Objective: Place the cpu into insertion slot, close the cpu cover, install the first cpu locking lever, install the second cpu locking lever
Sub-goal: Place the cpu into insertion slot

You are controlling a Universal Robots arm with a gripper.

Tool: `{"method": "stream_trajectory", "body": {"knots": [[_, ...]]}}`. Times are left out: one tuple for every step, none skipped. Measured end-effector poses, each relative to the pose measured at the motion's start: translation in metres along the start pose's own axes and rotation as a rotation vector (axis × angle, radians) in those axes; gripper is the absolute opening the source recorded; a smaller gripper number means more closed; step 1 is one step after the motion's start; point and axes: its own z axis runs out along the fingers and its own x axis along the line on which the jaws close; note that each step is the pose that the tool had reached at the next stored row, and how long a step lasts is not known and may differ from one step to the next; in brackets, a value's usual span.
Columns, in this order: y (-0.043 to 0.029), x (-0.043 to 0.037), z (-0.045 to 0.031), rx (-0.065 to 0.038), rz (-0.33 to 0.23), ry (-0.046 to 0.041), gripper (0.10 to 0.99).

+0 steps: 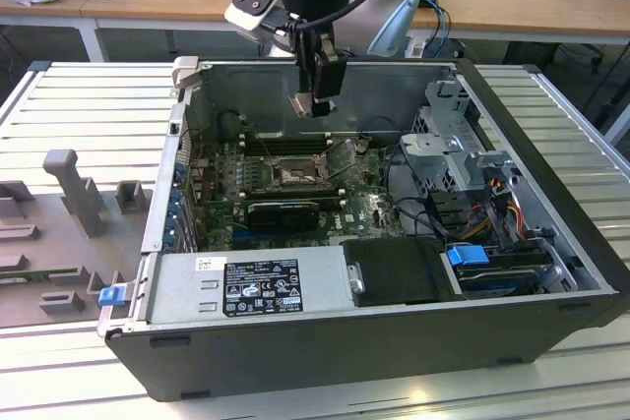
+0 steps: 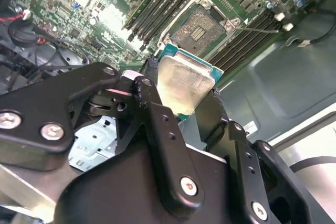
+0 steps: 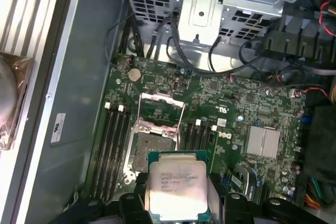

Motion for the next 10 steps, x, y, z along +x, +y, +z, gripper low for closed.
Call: {"method": "stream_trajectory", "body": {"knots": [[-0.0001,0.0000,0.0008,0.000,0.005,-0.0005,0.525],[-0.0002,0.0000,0.0024,0.000,0.009,-0.0009,0.525],[-0.0004,-0.0001,0.0041,0.000,0.010,-0.0011,0.525],[-0.0007,-0.0001,0.0073,0.000,0.010,-0.0014,0.525],[-0.0008,-0.0002,0.0090,0.000,0.010,-0.0015,0.525],[-0.0010,-0.0002,0.0106,0.000,0.011,-0.0015,0.525],[-0.0011,-0.0002,0.0120,0.000,0.017,-0.0022,0.525],[-0.0012,-0.0002,0.0127,0.000,0.030,-0.0033,0.525],[-0.0012,-0.0002,0.0130,-0.001,0.043,-0.0044,0.525],[-0.0012,-0.0002,0.0135,-0.001,0.060,-0.0058,0.525]]}}
